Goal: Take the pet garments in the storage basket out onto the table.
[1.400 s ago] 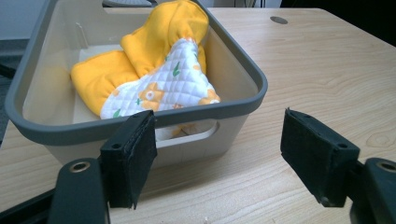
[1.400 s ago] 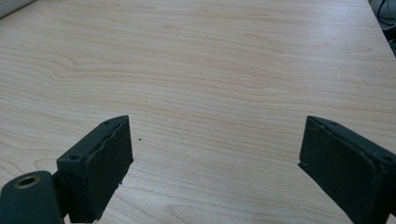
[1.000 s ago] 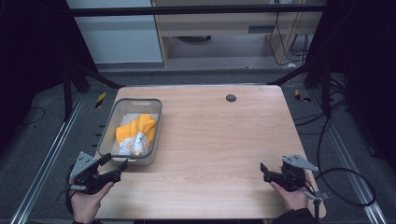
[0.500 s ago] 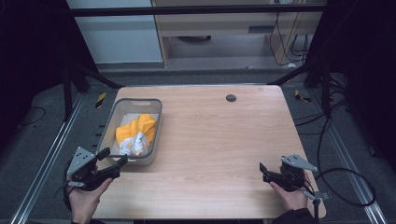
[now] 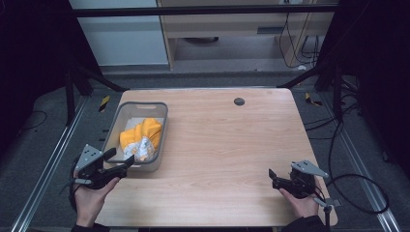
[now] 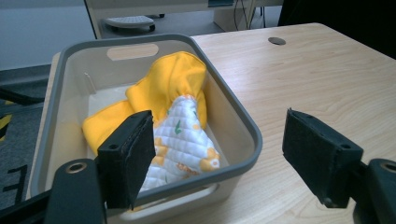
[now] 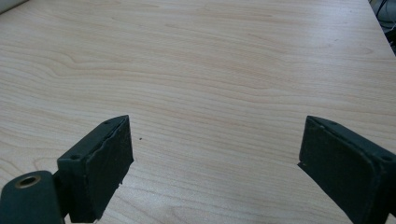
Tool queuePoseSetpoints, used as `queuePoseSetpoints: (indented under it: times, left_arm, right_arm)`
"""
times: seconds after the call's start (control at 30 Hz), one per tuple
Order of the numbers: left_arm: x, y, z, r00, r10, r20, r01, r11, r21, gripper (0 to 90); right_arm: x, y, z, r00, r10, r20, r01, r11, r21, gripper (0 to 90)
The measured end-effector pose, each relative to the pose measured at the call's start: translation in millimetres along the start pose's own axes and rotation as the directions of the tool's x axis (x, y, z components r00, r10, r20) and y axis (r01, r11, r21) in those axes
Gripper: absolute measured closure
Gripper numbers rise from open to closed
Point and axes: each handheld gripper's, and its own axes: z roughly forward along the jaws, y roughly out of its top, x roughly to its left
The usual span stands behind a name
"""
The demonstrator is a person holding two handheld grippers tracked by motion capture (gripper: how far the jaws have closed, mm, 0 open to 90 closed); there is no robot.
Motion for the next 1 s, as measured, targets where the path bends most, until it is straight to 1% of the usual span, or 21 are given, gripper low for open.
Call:
queuePoseSetpoints:
  times: [0.13, 0.23, 0.37, 0.43, 0.57, 0.6, 0.7, 0.83, 0.87, 1.0]
  left_arm:
    - [4.0, 3.2, 3.4, 1.0000, -0.010, -0.002, 0.010, 1.0000, 0.002, 25.0]
    - [6.8, 5.1, 5.9, 0.9999, -0.013, 0.000, 0.013, 0.9999, 0.007, 25.1]
    - [11.3, 7.9, 12.2, 0.9997, -0.024, 0.002, 0.024, 0.9996, 0.016, 25.1]
    - [13.0, 9.5, 16.1, 0.9998, -0.022, 0.001, 0.022, 0.9994, 0.026, 25.1]
    - [13.1, 13.8, 23.8, 0.9999, -0.017, 0.002, 0.016, 0.9987, 0.049, 25.2]
    - [12.7, 16.3, 27.5, 1.0000, -0.009, 0.003, 0.009, 0.9980, 0.062, 25.2]
    - [12.5, 18.7, 31.2, 1.0000, -0.006, 0.003, 0.006, 0.9973, 0.074, 25.1]
    - [13.7, 22.4, 38.6, 1.0000, 0.000, -0.004, 0.001, 0.9951, 0.099, 25.2]
    - [15.0, 23.8, 42.0, 0.9999, 0.006, -0.011, -0.005, 0.9933, 0.115, 25.2]
    - [16.9, 26.1, 46.1, 0.9997, 0.007, -0.021, -0.005, 0.9922, 0.124, 25.3]
  right_arm:
    - [-0.4, -0.8, 0.0, 1.0000, -0.001, 0.002, 0.001, 1.000, 0.003, 9.8]
    - [0.0, -1.3, 0.5, 0.9999, -0.013, 0.003, 0.013, 1.000, 0.005, 9.9]
    - [-0.4, -1.2, 1.2, 0.9999, -0.012, 0.004, 0.012, 1.000, 0.006, 10.1]
    - [-0.1, -1.3, 1.4, 1.0000, -0.003, 0.000, 0.003, 1.000, 0.013, 10.2]
    - [0.0, -1.3, 1.4, 1.0000, -0.002, -0.005, 0.002, 1.000, 0.015, 10.4]
    - [0.0, -1.2, 1.5, 1.0000, -0.001, -0.007, 0.001, 1.000, 0.015, 10.5]
    - [-0.1, -1.4, 1.8, 1.0000, -0.003, -0.007, 0.003, 1.000, 0.016, 10.6]
    - [-0.2, -1.6, 2.2, 0.9999, -0.010, -0.006, 0.010, 1.000, 0.016, 10.7]
    - [-0.2, -1.6, 2.3, 0.9999, -0.010, -0.006, 0.011, 1.000, 0.018, 10.8]
    - [-0.1, -1.6, 2.5, 0.9999, -0.013, -0.008, 0.013, 1.000, 0.019, 10.9]
